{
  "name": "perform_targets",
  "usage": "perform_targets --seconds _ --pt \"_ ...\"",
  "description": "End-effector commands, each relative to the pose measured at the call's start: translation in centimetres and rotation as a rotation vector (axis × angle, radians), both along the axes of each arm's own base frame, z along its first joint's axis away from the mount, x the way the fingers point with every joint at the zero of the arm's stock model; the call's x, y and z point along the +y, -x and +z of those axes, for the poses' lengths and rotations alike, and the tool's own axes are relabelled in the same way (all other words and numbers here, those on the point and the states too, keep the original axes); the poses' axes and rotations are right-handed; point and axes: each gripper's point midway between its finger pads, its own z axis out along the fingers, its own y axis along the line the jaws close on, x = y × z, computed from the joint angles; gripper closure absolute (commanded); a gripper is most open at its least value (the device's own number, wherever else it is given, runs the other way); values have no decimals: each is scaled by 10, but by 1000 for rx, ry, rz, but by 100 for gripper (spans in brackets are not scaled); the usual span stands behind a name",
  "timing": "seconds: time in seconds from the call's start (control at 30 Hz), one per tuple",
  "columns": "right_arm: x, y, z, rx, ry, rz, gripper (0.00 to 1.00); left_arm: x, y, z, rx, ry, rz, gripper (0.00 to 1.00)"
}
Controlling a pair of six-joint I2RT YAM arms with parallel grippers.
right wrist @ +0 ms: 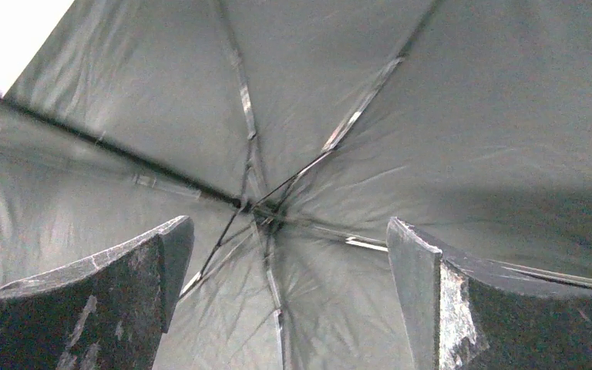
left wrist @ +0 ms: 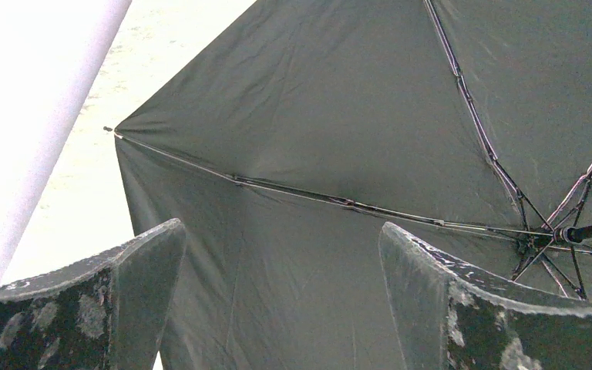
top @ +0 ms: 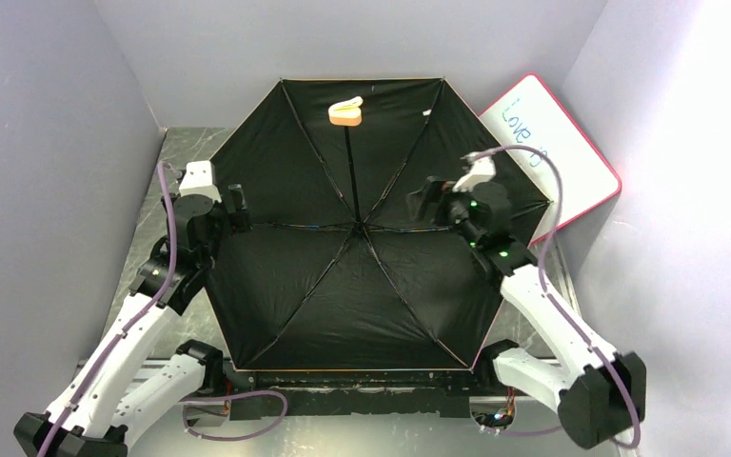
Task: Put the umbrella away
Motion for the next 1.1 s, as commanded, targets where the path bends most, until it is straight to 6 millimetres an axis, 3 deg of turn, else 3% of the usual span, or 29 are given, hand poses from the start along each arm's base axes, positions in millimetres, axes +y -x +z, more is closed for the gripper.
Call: perform_targets --seconds 0.0,0.17,0.33,0.47,0.7,1.07 --pt "64 3 -8 -51 128 195 0 -1 -3 5 -25 30 -9 1" --pt "115 20 -34 -106 155 407 0 -3 -5 2 -16 34 -29 1" --pt "148 39 -49 -142 145 635 0 -5 -6 -1 0 32 -43 1" --pt "154 20 -60 -137 142 594 2 -6 -7 0 -5 38 -53 1" --pt "162 -2 -55 -300 82 527 11 -11 -7 -4 7 44 -78 1" --pt "183 -41 -79 -351 111 509 24 -18 -9 -4 10 53 -116 1"
